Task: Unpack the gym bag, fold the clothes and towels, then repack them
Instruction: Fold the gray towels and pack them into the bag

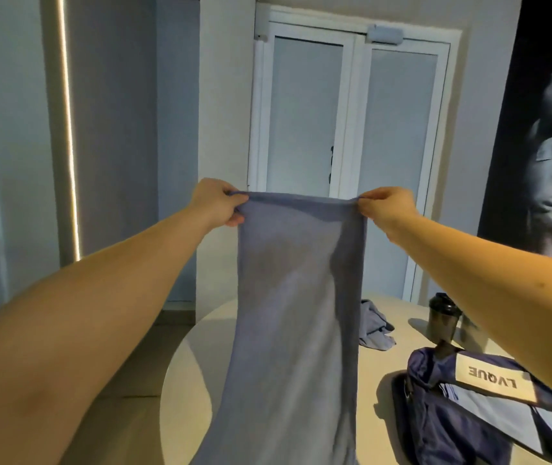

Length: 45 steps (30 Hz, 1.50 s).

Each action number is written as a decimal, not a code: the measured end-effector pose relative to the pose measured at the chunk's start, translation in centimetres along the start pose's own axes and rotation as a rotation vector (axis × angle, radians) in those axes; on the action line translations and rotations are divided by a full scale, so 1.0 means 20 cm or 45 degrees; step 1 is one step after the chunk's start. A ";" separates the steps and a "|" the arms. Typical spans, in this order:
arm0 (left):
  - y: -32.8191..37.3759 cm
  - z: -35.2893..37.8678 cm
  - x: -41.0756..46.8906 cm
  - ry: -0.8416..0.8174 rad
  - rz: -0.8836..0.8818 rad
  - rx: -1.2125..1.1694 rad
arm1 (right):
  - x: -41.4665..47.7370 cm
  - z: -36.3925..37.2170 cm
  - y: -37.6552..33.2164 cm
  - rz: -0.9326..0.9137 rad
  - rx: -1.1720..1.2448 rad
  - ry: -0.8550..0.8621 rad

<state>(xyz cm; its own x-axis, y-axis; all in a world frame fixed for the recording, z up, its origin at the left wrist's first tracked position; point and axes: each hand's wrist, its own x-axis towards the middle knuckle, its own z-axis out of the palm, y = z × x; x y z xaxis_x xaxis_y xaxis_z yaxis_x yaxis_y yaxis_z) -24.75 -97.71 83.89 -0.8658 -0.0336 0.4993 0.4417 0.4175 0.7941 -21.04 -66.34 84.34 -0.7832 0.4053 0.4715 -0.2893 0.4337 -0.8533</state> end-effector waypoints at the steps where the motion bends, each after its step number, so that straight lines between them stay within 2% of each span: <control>1: -0.03 0.04 0.03 0.017 -0.037 -0.077 | 0.01 0.04 0.03 -0.056 -0.063 0.005; 4: -0.16 0.16 0.11 0.067 -0.092 -0.098 | 0.07 0.18 0.19 -0.083 -0.134 -0.051; 9: -0.59 0.41 0.19 0.045 -0.079 0.229 | 0.15 0.44 0.61 0.018 -0.214 -0.071; 13: -0.93 0.63 0.21 0.015 -0.101 0.304 | 0.19 0.66 0.95 0.073 -0.253 -0.125; 20: -1.47 0.91 0.24 -0.101 -0.320 0.353 | 0.20 0.98 1.43 0.189 -0.384 -0.292; 24: -1.70 1.00 0.16 -0.203 -0.531 0.310 | 0.14 1.05 1.64 0.376 -0.467 -0.517; 26: -1.74 1.01 0.10 -0.315 -0.598 0.331 | 0.09 1.05 1.69 0.363 -0.541 -0.586; 28: -1.73 0.99 0.01 -0.383 -0.585 0.358 | 0.00 1.03 1.70 0.312 -0.570 -0.563; 32: -1.60 0.89 -0.27 -0.450 -0.339 0.470 | -0.31 0.94 1.57 0.310 -0.459 -0.542; 37: -1.43 0.67 -0.75 -0.433 -0.088 0.561 | -0.78 0.72 1.38 0.337 -0.241 -0.482; 40: -1.32 0.55 -1.10 -0.431 -0.093 0.472 | -1.06 0.53 1.28 0.288 -0.170 -0.494; 45: -1.23 0.47 -1.59 -0.317 0.029 0.337 | -1.49 0.22 1.20 0.241 -0.185 -0.727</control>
<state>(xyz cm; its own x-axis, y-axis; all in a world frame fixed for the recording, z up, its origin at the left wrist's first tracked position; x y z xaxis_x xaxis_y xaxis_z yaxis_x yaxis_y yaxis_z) -10.32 -98.42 45.28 -0.9016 0.1868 0.3901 0.4134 0.6374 0.6502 -7.15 -71.59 48.78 -0.9962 0.0086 0.0868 -0.0698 0.5182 -0.8524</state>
